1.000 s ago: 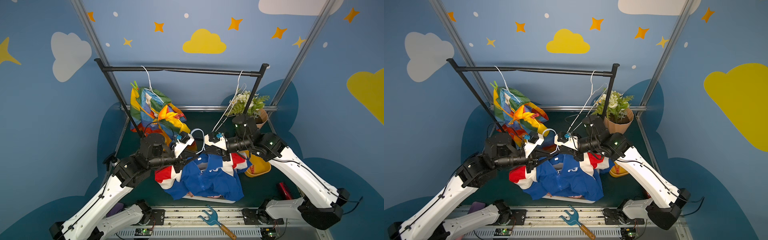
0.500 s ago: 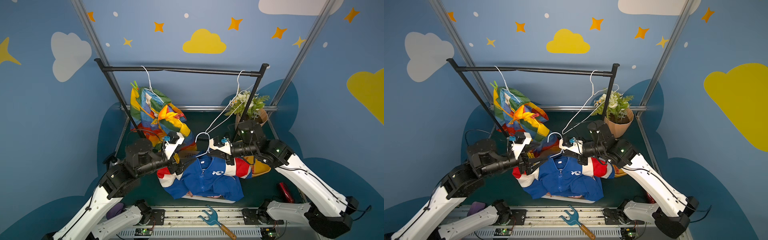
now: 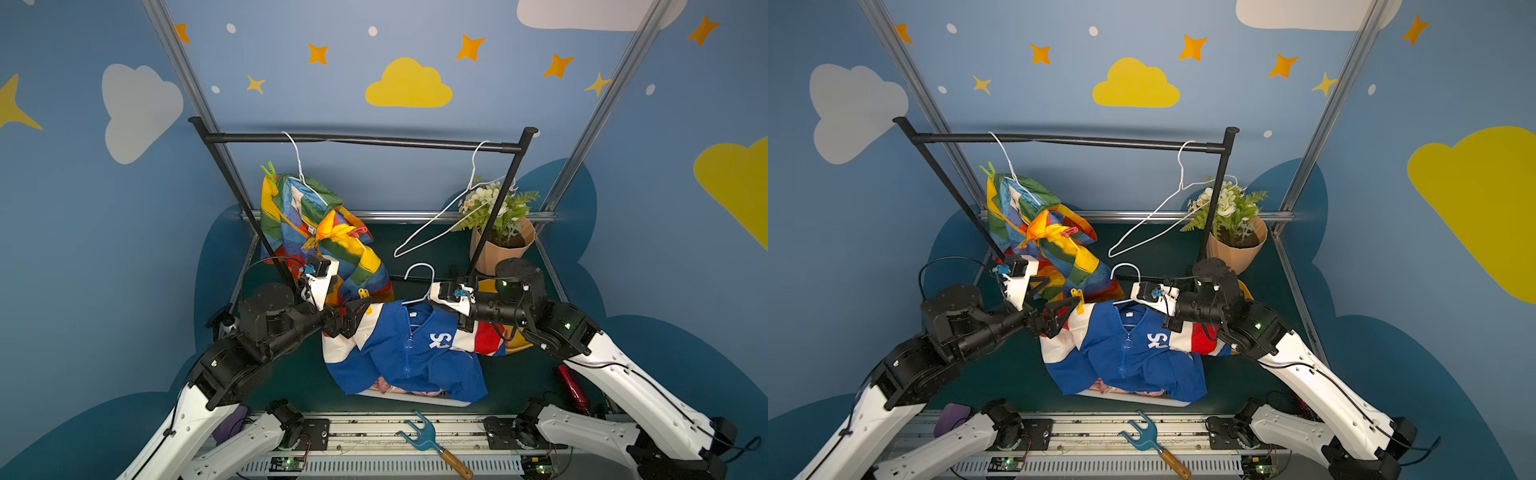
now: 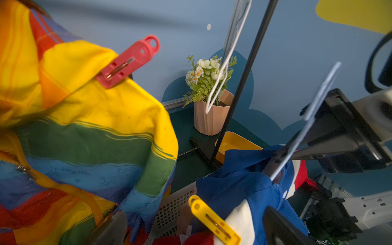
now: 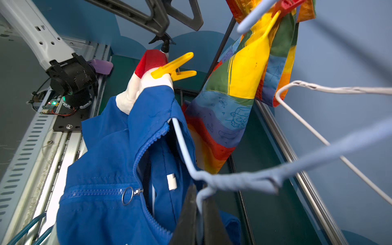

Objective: Remove the clothespins securing jackets to the hanger
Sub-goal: Remove the clothespin from the hanger.

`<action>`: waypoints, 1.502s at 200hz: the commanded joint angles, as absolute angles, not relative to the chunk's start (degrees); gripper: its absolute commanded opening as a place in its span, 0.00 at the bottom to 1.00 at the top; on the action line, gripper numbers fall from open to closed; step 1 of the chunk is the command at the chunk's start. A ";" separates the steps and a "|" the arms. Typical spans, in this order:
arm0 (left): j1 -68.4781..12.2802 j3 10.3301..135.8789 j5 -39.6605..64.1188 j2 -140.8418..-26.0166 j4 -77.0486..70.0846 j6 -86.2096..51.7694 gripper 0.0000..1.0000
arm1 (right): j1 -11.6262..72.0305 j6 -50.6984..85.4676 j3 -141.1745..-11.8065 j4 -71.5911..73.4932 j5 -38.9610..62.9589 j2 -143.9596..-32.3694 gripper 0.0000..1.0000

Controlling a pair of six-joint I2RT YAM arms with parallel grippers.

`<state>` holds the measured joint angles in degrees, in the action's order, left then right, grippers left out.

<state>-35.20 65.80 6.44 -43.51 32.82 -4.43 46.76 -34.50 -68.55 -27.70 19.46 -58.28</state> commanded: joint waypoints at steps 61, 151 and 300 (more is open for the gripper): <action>-13.98 58.56 42.67 -44.91 15.07 -25.08 0.99 | 46.67 -35.95 -65.34 -21.74 15.65 -53.88 0.00; -13.99 51.06 56.82 -46.64 -6.57 -36.26 0.91 | 46.22 -34.78 -66.16 -19.23 17.80 -55.20 0.00; -14.15 51.72 62.60 -47.53 -3.52 -35.51 0.64 | 46.19 -34.45 -66.44 -16.08 17.03 -54.49 0.00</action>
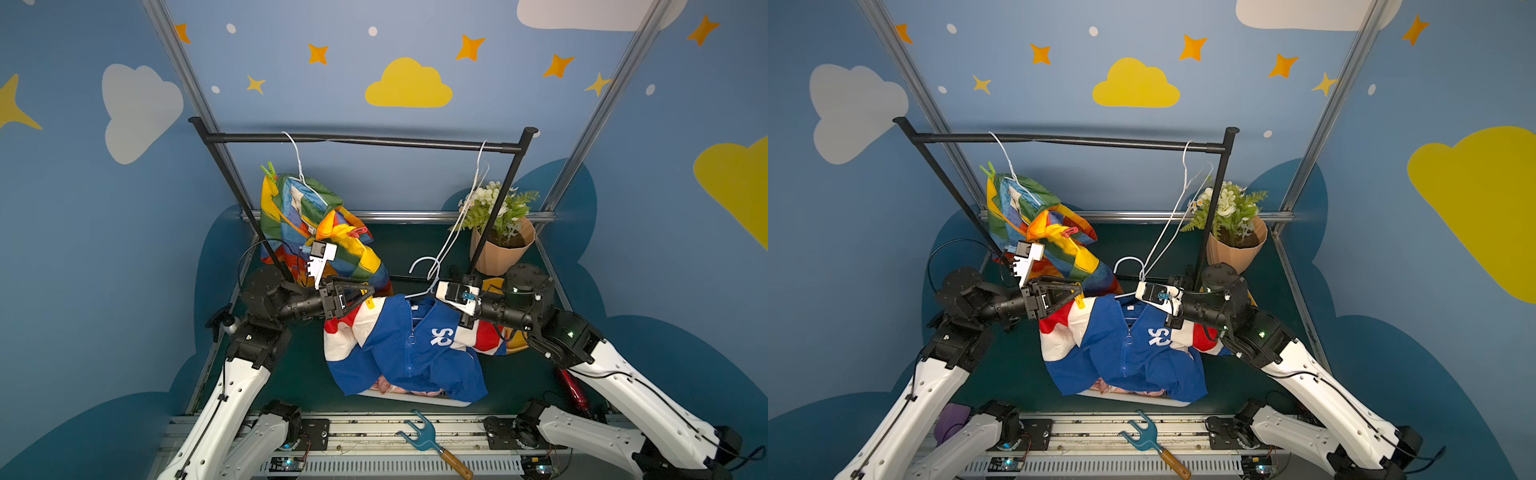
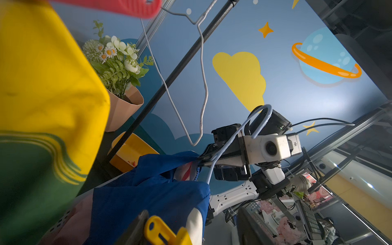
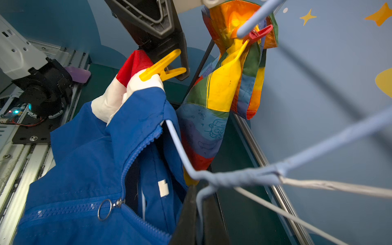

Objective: Remove the clothespins securing jackets to the hanger
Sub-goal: Remove the clothespin from the hanger.

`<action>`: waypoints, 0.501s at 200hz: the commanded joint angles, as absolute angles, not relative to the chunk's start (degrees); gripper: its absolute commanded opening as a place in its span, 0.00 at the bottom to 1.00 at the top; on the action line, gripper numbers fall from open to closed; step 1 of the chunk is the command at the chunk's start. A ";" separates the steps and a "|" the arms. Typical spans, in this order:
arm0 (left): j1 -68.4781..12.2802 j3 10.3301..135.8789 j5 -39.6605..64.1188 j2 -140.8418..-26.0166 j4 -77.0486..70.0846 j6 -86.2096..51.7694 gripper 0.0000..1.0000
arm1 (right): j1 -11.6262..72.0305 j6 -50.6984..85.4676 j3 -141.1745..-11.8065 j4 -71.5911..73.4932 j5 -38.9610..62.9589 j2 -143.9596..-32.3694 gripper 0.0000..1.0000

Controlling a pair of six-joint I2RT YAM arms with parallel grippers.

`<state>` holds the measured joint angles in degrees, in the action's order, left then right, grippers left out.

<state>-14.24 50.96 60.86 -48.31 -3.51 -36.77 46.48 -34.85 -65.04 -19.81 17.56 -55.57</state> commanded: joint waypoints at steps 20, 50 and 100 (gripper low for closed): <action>-14.41 51.75 62.32 -46.78 -3.78 -34.88 0.59 | 46.26 -34.63 -66.99 -17.10 16.32 -55.06 0.00; -15.28 51.42 61.66 -46.47 -4.56 -34.65 0.58 | 46.31 -34.12 -67.06 -16.72 16.26 -55.59 0.00; -17.81 51.74 59.97 -47.41 -4.21 -32.73 0.50 | 46.26 -33.91 -67.55 -16.80 16.18 -56.07 0.00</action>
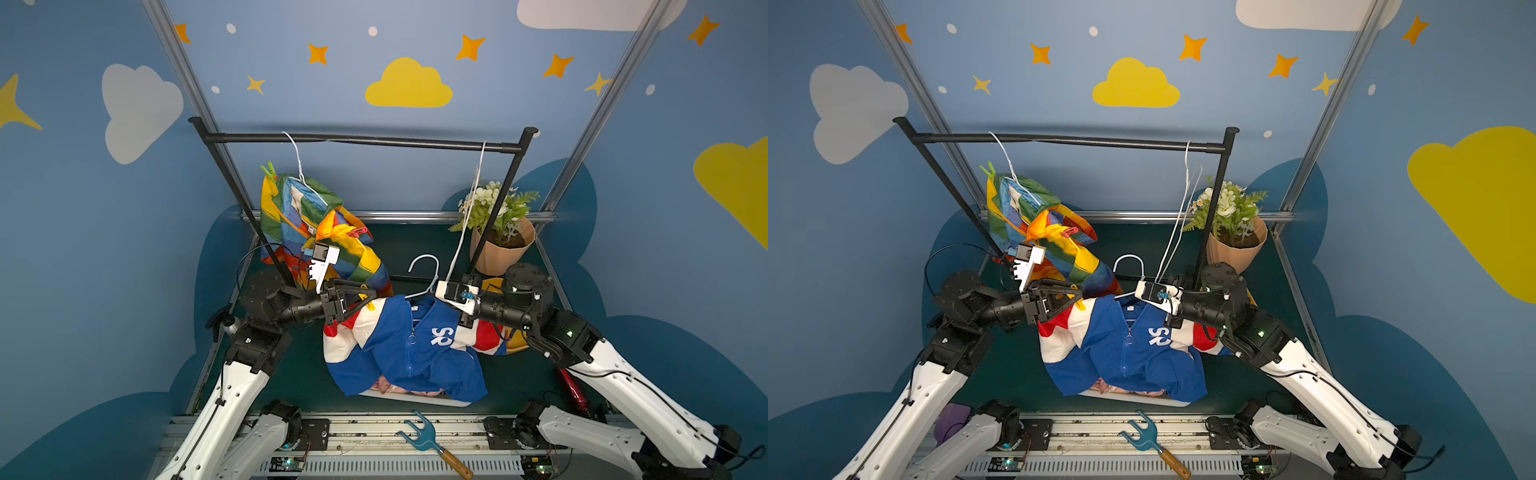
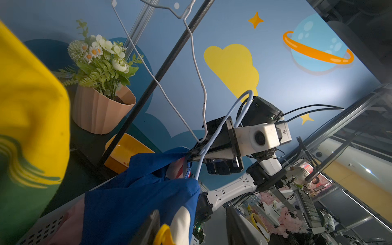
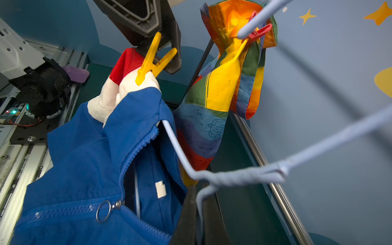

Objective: Remove the clothespins securing jackets to the hanger
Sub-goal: Remove the clothespin from the hanger.

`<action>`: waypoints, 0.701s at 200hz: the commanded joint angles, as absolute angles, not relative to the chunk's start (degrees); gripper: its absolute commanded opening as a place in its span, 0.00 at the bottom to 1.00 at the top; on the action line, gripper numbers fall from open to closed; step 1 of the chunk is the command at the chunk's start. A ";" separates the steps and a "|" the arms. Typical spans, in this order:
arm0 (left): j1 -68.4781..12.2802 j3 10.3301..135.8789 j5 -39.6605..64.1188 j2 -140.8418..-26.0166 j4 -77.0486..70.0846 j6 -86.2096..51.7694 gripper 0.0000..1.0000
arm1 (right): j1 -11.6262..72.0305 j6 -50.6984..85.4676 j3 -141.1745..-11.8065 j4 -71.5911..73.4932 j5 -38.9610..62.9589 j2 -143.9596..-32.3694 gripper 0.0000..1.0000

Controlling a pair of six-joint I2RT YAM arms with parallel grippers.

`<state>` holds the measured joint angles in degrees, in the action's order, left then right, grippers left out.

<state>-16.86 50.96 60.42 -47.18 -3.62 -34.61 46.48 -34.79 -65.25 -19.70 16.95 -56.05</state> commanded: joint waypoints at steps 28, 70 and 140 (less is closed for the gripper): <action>-17.87 51.95 59.29 -47.20 -1.60 -30.49 0.51 | 46.19 -34.10 -67.85 -17.75 15.35 -56.34 0.00; -17.89 52.81 57.70 -47.30 2.59 -27.29 0.45 | 45.87 -33.50 -68.32 -18.10 15.47 -56.67 0.00; -18.02 53.87 56.26 -49.04 1.19 -26.86 0.26 | 45.74 -33.22 -69.42 -19.37 16.35 -57.57 0.00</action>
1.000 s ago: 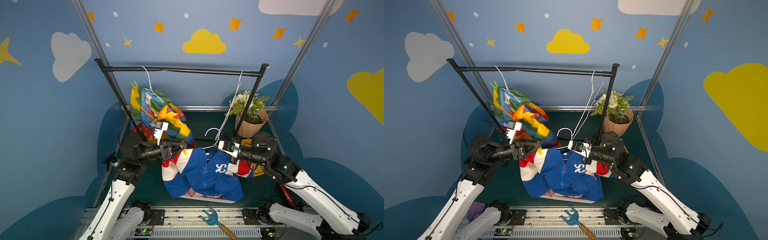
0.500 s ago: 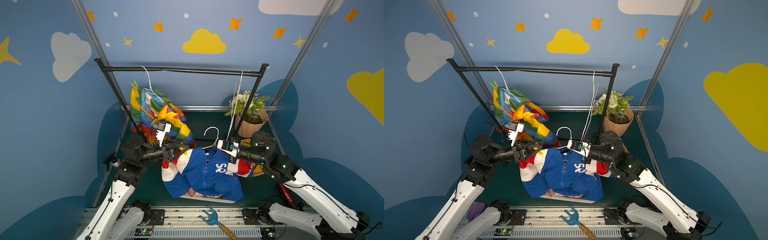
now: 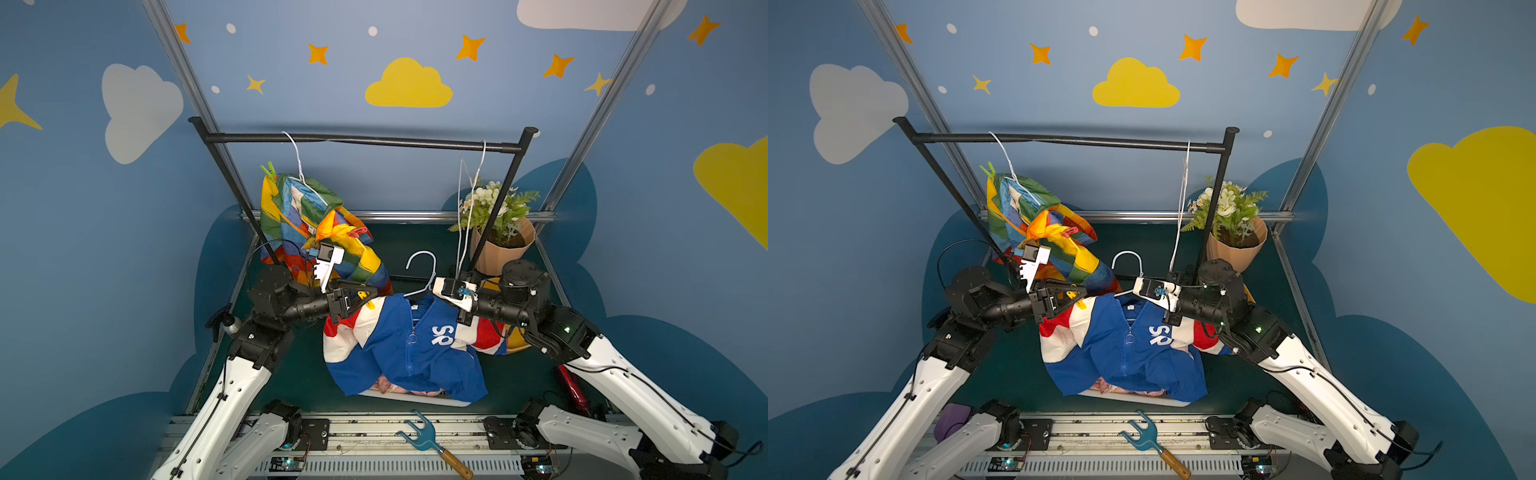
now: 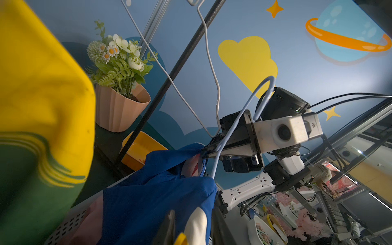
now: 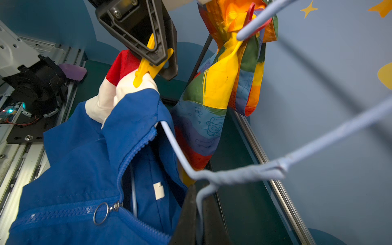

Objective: Remove the clothespins securing jackets to the hanger
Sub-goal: Remove the clothespin from the hanger.

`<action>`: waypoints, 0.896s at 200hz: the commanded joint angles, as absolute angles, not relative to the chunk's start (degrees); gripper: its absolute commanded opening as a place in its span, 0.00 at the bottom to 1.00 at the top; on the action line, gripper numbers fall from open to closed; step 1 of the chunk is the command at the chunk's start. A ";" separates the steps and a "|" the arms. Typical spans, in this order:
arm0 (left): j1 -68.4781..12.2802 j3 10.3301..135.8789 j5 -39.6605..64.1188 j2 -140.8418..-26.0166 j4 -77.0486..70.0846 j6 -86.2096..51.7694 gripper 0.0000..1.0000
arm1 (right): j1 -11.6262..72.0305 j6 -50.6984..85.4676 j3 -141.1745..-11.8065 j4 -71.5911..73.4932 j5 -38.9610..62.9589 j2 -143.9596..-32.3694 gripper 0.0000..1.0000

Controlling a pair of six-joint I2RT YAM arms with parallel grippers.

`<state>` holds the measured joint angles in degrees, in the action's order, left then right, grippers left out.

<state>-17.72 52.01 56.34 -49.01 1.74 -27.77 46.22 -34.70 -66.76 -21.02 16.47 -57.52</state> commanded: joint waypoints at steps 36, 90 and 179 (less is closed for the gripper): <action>-18.08 54.27 55.62 -49.39 0.79 -27.02 0.14 | 45.75 -33.27 -69.61 -20.74 16.01 -58.09 0.00; -18.02 54.67 51.49 -48.69 2.99 -25.72 0.04 | 45.01 -34.10 -68.43 -23.71 14.80 -57.74 0.00; -17.92 61.52 46.51 -49.73 12.08 -20.23 0.04 | 44.44 -35.80 -66.02 -24.12 16.02 -57.66 0.00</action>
